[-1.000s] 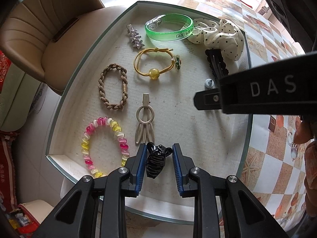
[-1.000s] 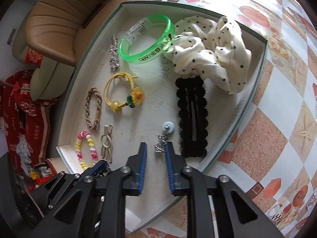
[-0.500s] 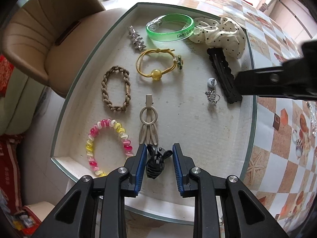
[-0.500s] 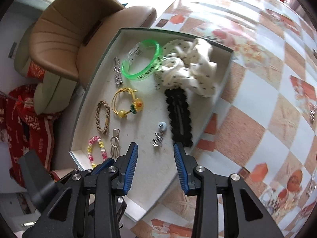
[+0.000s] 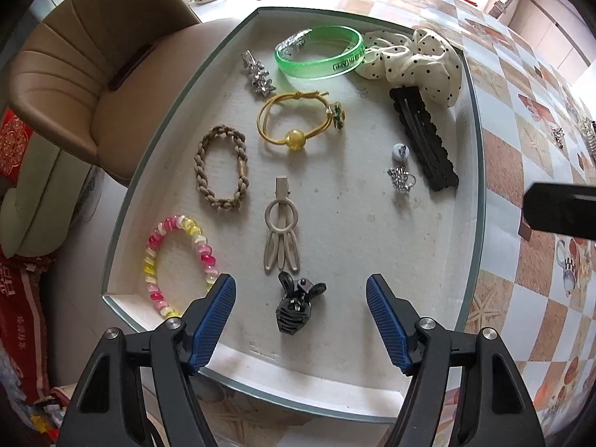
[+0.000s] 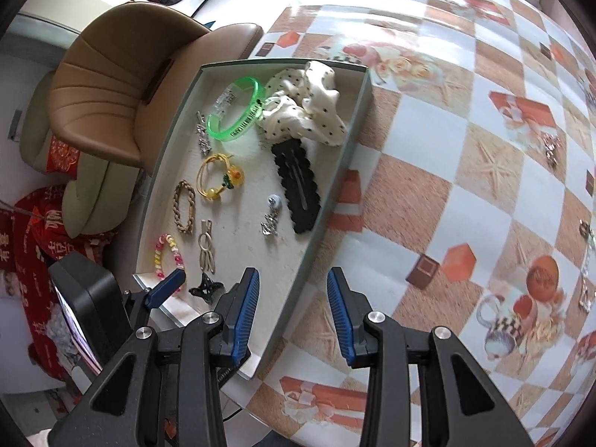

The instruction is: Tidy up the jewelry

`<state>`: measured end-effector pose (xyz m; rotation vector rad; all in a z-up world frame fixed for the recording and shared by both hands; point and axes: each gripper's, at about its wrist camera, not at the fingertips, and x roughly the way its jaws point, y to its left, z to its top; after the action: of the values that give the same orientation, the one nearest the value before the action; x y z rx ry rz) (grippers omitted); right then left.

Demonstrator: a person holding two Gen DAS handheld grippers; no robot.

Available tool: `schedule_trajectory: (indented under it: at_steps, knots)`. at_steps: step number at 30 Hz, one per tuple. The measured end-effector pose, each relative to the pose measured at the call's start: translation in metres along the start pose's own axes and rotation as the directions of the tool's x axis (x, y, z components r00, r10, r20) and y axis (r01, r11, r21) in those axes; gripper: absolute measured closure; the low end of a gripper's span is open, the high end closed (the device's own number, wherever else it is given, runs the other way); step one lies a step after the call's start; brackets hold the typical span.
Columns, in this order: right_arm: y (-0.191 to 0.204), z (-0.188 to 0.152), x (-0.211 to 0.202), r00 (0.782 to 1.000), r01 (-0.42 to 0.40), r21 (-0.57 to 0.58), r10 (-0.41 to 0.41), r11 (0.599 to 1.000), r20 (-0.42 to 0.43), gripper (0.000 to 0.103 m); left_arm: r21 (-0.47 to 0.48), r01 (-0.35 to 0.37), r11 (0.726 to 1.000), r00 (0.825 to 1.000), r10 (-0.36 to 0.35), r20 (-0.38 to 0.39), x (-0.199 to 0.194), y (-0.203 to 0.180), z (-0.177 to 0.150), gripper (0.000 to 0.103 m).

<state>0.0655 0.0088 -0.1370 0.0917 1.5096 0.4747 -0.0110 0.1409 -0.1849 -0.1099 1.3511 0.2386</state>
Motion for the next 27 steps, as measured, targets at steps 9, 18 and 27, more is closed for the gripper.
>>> schedule_trajectory:
  at_steps: [9,18,27]
  knots:
    - [-0.006,-0.014,-0.003,1.0,0.029,0.015,-0.028,0.999,-0.01,0.058,0.004,0.006,1.0,1.0,-0.006,0.006,-0.007,0.004,-0.004,0.0]
    - [-0.003,-0.016,-0.003,0.998,0.056,0.014,-0.055,0.998,-0.016,0.049,0.0,0.011,1.0,1.0,-0.011,0.006,-0.014,0.007,-0.002,0.0]
    - [0.005,-0.017,0.005,0.994,0.101,-0.02,-0.102,0.995,-0.048,0.035,-0.014,-0.025,1.0,1.0,0.025,0.007,-0.023,0.021,-0.006,0.0]
